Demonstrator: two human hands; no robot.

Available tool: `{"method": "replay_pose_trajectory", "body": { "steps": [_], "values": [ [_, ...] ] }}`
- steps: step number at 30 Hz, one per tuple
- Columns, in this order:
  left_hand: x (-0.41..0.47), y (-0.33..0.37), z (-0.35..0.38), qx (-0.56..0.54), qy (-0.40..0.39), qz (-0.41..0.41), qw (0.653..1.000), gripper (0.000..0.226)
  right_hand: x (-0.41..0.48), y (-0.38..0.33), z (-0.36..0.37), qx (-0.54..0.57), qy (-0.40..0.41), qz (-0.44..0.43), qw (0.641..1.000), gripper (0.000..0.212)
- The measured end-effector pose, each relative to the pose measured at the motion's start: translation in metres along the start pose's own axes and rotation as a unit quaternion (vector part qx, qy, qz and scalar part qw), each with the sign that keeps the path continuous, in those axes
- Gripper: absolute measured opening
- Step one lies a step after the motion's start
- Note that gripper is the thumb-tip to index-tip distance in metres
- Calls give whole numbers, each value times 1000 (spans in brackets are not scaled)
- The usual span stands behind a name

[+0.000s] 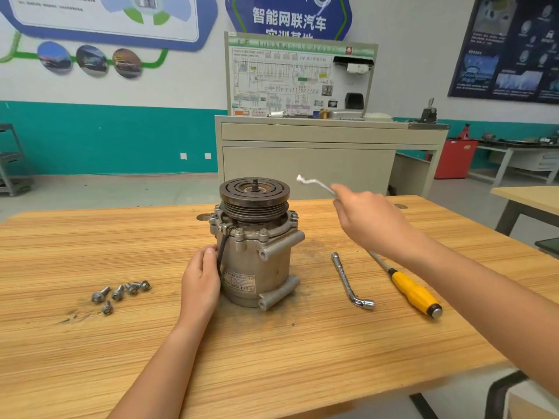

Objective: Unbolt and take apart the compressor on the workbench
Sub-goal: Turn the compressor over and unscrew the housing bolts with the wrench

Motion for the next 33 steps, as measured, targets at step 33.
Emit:
{"method": "replay_pose_trajectory", "body": {
  "steps": [33],
  "values": [
    [-3,4,-1,-2,-8,-6,1000,22,61,-16,45,-81,6,-99,992,26]
  ]
}}
Point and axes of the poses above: each hand's wrist, its own x-axis towards the middle knuckle, its own z-axis out of the palm, y = z × x, the point moved 4 cm from there along x, towards the middle knuckle, and after that the axes turned 8 degrees about -x, right-handed, at the moved point
